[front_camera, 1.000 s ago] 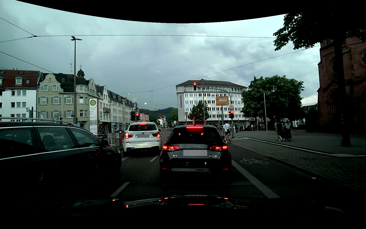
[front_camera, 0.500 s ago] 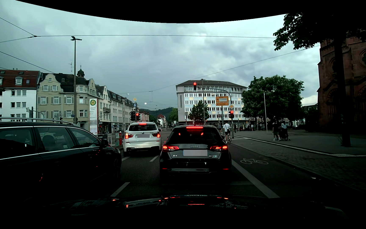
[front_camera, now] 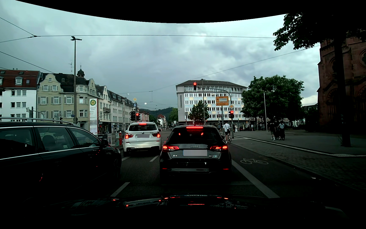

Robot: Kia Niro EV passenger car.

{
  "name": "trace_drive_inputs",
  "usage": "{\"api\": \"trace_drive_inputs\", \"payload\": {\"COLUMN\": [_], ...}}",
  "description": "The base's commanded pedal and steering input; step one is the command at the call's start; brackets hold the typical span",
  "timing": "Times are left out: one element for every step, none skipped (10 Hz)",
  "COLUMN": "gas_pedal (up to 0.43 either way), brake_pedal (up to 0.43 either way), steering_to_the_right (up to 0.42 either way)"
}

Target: Follow the waypoints while adhering to traffic rules and regulations

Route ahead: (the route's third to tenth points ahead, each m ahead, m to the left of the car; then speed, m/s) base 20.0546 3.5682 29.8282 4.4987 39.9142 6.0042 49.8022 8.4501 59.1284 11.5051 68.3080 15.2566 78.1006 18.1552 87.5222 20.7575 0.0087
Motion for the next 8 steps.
{"api": "trace_drive_inputs", "payload": {"gas_pedal": [0.0,0.0,0.0,0.0,0.0,0.0,0.0,0.0], "brake_pedal": [0.244,0.244,0.244,0.244,0.244,0.244,0.244,0.244], "steering_to_the_right": [-0.003,-0.003,-0.003,-0.003,-0.003,-0.003,-0.003,-0.003]}}
